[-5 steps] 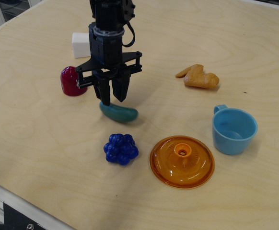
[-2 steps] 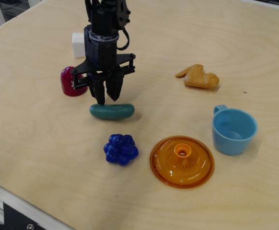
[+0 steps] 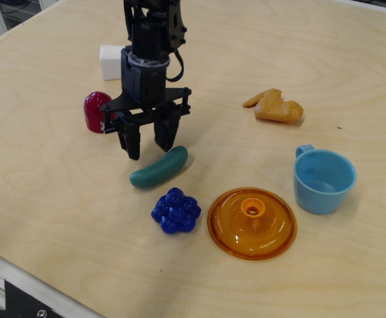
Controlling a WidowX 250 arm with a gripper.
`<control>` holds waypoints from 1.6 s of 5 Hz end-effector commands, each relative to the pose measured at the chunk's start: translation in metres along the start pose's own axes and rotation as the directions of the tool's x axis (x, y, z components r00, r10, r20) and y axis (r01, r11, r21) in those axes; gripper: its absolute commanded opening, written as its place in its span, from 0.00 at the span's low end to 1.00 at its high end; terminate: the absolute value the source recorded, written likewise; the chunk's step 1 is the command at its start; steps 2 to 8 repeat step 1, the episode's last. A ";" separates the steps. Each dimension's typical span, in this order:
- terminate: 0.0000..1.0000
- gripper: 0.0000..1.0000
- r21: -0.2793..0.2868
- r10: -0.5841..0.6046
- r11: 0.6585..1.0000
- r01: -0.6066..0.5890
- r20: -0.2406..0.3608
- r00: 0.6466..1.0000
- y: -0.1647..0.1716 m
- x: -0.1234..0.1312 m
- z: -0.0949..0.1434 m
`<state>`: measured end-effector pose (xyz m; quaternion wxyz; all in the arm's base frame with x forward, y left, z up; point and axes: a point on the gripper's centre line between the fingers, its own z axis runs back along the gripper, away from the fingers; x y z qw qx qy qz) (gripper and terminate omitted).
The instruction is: Take cucumber out of cup
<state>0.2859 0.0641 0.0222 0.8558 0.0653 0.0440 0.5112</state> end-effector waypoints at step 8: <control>1.00 1.00 -0.106 0.035 0.994 -0.023 0.117 0.993 -0.008 0.005 0.061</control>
